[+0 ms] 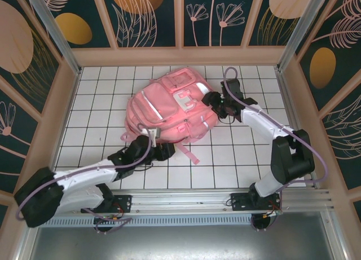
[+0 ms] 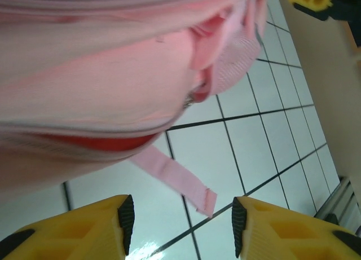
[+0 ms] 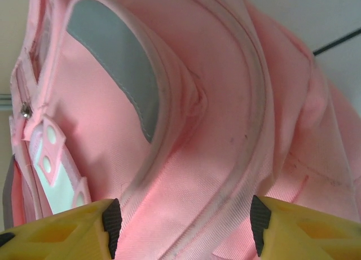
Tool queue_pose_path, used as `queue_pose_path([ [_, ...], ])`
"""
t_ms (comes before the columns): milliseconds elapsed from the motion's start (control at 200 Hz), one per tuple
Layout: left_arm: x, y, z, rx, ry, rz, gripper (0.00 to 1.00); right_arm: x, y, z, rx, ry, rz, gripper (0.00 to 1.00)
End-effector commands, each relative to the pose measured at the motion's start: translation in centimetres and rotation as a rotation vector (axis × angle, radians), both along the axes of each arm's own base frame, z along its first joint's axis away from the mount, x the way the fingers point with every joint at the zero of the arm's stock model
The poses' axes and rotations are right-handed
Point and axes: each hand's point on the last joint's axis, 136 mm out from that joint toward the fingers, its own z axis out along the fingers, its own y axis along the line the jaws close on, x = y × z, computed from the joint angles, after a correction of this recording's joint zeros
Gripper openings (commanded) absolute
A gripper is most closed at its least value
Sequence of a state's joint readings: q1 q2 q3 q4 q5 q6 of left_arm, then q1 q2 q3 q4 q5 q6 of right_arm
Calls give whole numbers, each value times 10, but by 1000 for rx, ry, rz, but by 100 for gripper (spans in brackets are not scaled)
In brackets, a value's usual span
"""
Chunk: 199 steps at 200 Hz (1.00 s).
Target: Pack the student bag
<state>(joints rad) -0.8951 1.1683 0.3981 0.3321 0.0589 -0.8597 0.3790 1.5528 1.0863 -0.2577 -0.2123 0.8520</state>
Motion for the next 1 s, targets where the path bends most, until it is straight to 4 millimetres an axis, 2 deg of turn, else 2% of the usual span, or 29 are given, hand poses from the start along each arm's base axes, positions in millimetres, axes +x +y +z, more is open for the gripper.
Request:
queue_pose_path([
  [0,-3,-39,24,-91,-133,-146,52,-6,1,18,69,-38,-4,64],
  [155,-5,-48,-3,-103,-102,-164,56,-12,-1,22,82,-58,4,63],
  [265,-7,-59,-5,-137,-104,-194,58,-16,-1,21,76,-63,17,62],
  [450,4,-66,-18,-124,-106,-156,60,-21,-2,21,72,-79,31,62],
  [556,13,-63,-31,-81,-97,-113,60,-20,-8,21,44,-74,11,69],
  [676,20,-61,-35,-58,-106,-76,61,-18,-11,23,35,-82,-1,73],
  [776,25,-61,-37,-45,-118,-61,61,-17,-11,13,27,-60,-3,73],
  [991,27,-57,-43,-31,-121,-41,60,-22,-35,-16,-19,-16,-83,72],
])
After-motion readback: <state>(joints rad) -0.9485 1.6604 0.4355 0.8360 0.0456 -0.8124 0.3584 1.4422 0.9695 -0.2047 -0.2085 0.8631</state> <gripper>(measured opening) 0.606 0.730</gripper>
